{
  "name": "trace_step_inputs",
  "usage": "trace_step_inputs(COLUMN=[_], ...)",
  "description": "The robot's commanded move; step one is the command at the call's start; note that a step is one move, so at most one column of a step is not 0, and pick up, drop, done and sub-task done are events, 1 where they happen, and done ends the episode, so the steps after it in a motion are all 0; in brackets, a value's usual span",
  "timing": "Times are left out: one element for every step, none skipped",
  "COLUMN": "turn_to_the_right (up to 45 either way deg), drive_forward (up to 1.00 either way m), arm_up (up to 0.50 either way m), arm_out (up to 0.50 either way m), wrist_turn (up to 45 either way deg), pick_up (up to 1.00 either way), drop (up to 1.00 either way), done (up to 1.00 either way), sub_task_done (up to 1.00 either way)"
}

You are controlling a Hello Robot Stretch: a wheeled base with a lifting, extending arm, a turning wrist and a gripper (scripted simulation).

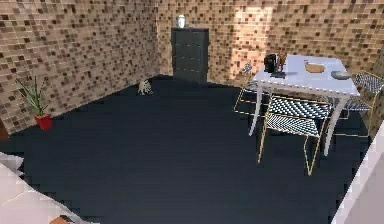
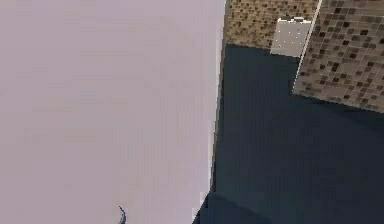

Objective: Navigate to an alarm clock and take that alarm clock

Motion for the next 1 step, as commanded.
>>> trace_step_inputs(turn_to_the_right=[0.0], drive_forward=[0.35], arm_up=[0.00], arm_out=[0.00], wrist_turn=[0.0], pick_up=[0.00], drop=[0.00], done=[0.00], sub_task_done=[0.00])
